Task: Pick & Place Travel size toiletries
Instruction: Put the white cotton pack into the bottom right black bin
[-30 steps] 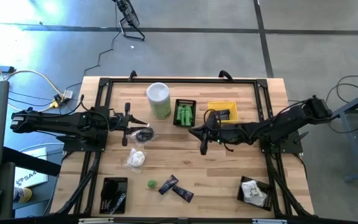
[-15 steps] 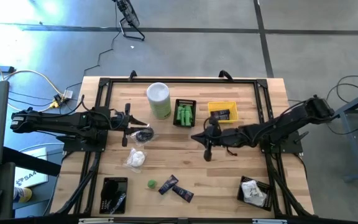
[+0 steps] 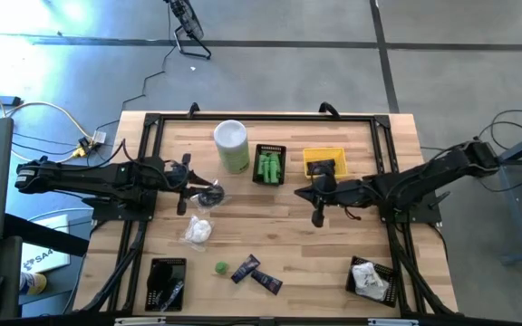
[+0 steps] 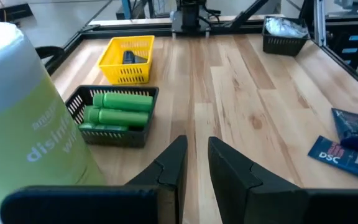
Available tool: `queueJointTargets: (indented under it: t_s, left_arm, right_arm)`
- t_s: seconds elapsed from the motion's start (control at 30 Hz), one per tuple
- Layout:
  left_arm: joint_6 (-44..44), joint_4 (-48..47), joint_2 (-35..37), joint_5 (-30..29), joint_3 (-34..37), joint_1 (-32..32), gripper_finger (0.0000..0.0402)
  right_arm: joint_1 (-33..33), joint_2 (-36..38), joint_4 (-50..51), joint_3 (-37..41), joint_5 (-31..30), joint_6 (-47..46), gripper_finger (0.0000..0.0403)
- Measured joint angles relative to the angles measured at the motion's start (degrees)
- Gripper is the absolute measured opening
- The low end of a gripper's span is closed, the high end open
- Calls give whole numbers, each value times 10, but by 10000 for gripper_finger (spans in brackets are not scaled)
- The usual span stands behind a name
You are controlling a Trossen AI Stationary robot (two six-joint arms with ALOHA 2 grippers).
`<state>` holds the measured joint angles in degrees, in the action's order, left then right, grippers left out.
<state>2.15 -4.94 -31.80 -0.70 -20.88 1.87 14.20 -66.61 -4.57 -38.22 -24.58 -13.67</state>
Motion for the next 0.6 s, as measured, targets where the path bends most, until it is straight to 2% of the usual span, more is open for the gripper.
queueJointTargets:
  t_s: [0.17,0.33,0.6]
  left_arm:
    - [-25,7,-4,0,0,0,61]
    - [-93,1,-11,0,0,0,61]
    - [-241,-45,-15,9,0,-1,61]
  right_arm:
    - [-1,12,-99,75,-5,-15,3]
    - [-1,12,-180,122,-5,-12,3]
    - [-16,13,-189,124,-5,-11,3]
